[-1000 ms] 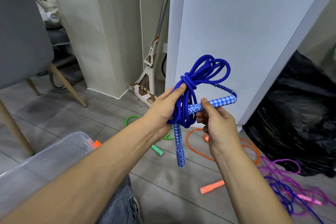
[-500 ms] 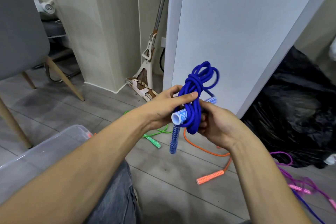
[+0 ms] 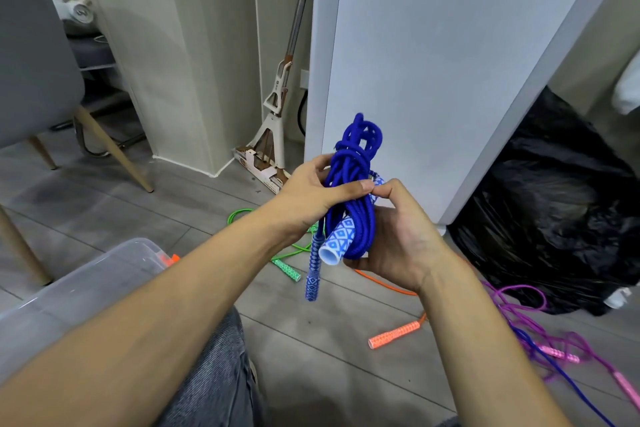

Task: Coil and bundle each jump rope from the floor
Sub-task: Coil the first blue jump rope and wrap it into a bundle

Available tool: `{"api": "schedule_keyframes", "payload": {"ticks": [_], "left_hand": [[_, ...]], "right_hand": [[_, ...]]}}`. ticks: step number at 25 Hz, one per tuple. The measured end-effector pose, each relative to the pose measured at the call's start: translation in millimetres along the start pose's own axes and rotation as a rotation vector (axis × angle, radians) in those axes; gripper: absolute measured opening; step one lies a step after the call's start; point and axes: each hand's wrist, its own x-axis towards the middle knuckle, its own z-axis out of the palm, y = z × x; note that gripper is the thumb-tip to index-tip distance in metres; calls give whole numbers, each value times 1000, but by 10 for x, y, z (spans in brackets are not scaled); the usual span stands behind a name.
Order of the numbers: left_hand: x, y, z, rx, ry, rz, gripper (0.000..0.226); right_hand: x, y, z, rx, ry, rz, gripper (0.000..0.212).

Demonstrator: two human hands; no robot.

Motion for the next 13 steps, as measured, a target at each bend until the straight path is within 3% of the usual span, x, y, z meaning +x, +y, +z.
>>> {"api": "schedule_keyframes", "payload": {"ticks": [3, 5, 8, 11, 13], "left_hand": [[49, -27, 11, 12, 161, 146, 56], [97, -31, 2, -52, 236, 160, 48], [165, -27, -41, -120, 310, 161, 33], [269, 43, -131, -383, 395, 48, 17], [311, 113, -240, -559, 446, -71, 9]], "right_hand": [[-17, 39, 51, -51, -65, -14, 38], [16, 126, 157, -120, 2, -36, 27], [86, 192, 227, -192, 123, -198, 41], [72, 179, 110, -548, 216, -303, 80], [87, 199, -24, -950, 249, -242, 65]]}}
